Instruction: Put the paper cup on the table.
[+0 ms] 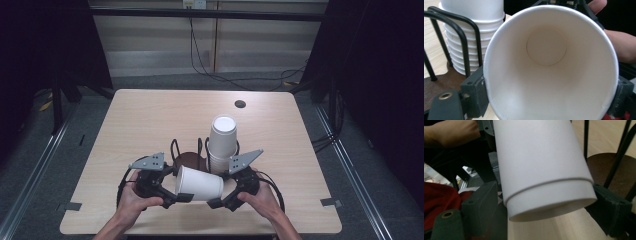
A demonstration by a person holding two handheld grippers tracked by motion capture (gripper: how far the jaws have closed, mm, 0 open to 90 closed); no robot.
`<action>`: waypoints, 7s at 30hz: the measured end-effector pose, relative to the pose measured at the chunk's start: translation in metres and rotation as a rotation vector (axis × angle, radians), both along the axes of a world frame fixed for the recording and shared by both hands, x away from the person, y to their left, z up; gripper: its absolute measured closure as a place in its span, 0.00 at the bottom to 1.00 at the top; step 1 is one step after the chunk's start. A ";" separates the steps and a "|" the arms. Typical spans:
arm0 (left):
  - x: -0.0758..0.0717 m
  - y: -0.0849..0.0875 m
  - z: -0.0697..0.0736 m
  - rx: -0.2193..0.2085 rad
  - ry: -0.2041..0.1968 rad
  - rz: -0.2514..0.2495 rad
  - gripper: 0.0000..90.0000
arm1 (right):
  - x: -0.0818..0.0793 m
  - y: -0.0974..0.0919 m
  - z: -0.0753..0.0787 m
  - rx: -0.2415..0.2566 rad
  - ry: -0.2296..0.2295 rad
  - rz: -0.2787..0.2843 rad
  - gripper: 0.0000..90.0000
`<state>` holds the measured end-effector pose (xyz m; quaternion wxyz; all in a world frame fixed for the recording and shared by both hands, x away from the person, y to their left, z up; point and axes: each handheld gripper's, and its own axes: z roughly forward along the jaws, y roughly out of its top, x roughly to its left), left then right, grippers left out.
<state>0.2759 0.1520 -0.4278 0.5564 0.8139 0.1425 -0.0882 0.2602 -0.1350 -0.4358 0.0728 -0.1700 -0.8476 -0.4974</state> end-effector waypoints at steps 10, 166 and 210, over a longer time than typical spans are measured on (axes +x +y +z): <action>-0.002 0.010 0.004 0.004 0.019 0.016 0.15 | -0.001 -0.006 0.002 0.000 -0.007 -0.046 0.16; 0.137 0.023 0.020 1.006 0.030 0.245 0.06 | -0.003 -0.030 -0.007 -0.115 -0.061 -0.333 0.16; 0.114 0.055 -0.004 0.849 0.037 0.239 0.17 | -0.003 -0.033 -0.008 -0.123 -0.061 -0.367 0.16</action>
